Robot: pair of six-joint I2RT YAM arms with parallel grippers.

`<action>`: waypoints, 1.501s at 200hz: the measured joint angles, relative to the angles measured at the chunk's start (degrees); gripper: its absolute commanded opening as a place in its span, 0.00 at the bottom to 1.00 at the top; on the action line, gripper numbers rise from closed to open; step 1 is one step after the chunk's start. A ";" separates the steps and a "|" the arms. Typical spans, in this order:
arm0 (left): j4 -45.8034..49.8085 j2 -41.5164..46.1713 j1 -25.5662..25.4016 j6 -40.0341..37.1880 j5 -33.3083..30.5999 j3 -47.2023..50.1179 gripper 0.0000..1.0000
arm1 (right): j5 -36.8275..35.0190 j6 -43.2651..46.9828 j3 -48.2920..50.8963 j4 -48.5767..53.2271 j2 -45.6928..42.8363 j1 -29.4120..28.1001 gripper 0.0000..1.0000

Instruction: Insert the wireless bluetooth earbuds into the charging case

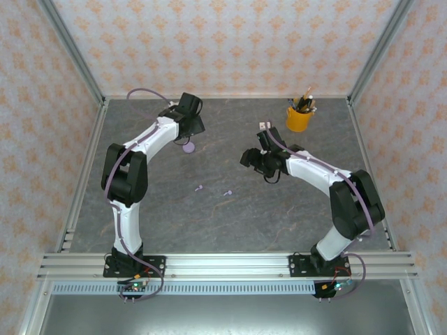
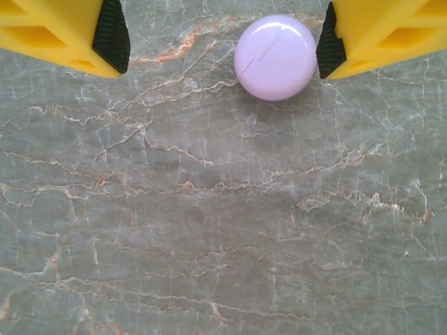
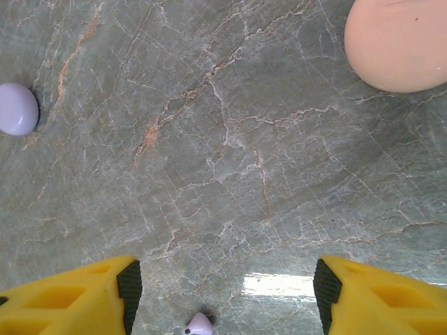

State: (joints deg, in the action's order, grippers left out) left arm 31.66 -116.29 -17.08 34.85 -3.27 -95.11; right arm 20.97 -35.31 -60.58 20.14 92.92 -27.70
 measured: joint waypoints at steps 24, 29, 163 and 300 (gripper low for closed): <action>-1.03 0.02 0.50 -1.57 0.44 1.44 0.77 | 0.00 0.04 0.04 0.00 -0.02 0.00 0.67; -1.53 0.02 0.70 -1.86 0.76 2.08 0.77 | 0.00 0.04 0.04 0.00 -0.04 0.00 0.67; -12.13 0.24 5.90 -4.76 10.71 14.16 0.66 | 0.02 1.14 1.40 0.02 -0.17 0.00 0.67; -14.16 -0.02 5.88 -4.79 13.27 15.30 0.60 | 0.02 1.14 1.38 0.04 0.50 0.00 0.67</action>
State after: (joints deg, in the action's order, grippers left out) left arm 17.50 -116.31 -11.20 30.06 10.00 -79.81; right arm 20.99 -34.17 -59.20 20.18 93.43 -27.70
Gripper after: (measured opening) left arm 0.609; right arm 0.669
